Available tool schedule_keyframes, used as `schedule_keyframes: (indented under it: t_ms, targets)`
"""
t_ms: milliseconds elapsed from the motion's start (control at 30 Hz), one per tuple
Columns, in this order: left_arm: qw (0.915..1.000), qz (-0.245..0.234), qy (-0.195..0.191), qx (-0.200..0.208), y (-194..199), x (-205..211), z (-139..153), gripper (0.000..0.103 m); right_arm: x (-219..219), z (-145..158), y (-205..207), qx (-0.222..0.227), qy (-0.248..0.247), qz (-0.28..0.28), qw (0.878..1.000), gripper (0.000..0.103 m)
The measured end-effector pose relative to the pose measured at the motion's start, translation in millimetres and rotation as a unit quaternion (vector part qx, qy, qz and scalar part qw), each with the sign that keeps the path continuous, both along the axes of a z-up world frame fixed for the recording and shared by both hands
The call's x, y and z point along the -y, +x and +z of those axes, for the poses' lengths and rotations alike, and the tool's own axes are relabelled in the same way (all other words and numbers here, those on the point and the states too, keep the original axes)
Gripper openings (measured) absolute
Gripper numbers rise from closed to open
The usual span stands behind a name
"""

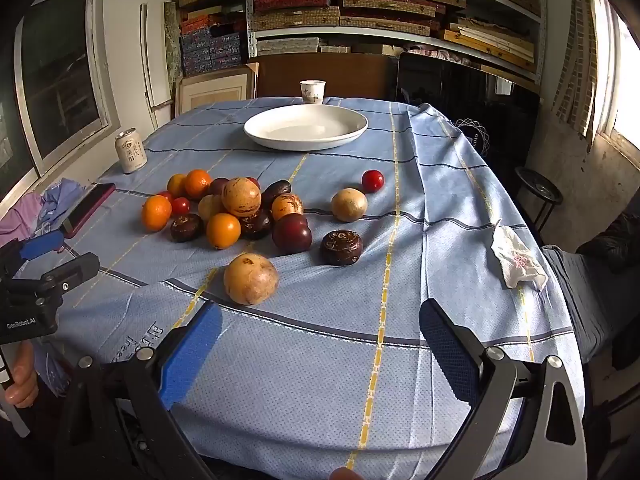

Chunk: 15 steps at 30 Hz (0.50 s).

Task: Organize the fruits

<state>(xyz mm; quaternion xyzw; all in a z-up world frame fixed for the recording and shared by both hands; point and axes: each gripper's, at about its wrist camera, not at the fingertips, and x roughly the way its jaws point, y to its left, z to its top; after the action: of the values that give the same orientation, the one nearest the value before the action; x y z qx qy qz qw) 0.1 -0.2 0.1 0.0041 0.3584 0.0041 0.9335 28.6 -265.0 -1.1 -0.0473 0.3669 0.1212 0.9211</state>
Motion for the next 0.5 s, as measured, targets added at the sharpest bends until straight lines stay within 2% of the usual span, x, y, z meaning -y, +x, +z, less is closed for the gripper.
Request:
schedule_keyframes:
  t_ms: [500]
  targets:
    - [0.9999,-0.003,0.01,0.005,-2.7,-6.1,-2.2,0.099,0.6,0.4,1.6,-0.004,0.001,0.002,1.0,0.099]
